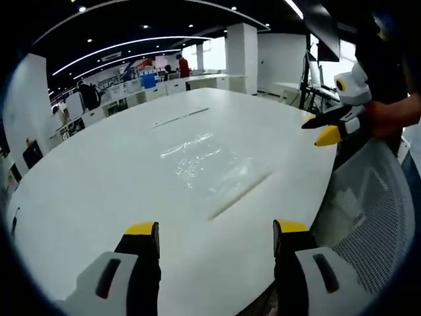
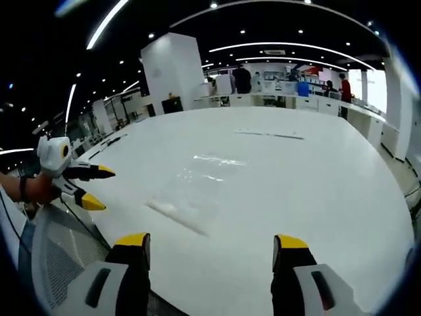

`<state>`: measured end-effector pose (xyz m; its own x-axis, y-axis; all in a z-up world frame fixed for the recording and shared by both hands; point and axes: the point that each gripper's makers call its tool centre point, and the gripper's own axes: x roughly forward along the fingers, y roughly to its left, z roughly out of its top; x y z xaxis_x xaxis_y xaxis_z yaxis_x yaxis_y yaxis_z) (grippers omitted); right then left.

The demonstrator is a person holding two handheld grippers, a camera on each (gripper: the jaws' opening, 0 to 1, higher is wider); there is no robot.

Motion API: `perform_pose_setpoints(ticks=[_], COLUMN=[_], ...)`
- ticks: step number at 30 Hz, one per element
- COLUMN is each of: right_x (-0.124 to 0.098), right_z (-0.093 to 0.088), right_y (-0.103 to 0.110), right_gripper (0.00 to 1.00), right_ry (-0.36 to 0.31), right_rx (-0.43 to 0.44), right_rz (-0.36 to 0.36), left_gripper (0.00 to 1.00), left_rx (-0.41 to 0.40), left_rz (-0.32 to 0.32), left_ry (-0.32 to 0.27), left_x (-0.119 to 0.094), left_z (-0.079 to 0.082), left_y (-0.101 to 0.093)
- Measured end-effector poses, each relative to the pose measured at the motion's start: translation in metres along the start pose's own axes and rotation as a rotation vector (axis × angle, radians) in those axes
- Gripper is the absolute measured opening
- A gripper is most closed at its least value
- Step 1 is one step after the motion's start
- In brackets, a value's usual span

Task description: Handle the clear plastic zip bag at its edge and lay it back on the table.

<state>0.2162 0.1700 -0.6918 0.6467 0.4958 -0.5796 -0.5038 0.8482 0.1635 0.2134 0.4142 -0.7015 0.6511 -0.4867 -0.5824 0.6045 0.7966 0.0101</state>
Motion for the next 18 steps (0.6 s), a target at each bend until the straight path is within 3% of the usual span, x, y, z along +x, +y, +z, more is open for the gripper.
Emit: perform_pose_setpoints(ticks=[18], right_x=[-0.004], right_z=[-0.0008], right_y=[-0.0022], right_gripper=[0.81], right_ry=[-0.01], right_rx=[0.004], right_rz=[-0.005], left_gripper=[0.71], left_rx=[-0.032], left_rz=[0.007], left_ry=[-0.018], left_x=[-0.0049], left_z=[-0.0007], left_y=[0.0055])
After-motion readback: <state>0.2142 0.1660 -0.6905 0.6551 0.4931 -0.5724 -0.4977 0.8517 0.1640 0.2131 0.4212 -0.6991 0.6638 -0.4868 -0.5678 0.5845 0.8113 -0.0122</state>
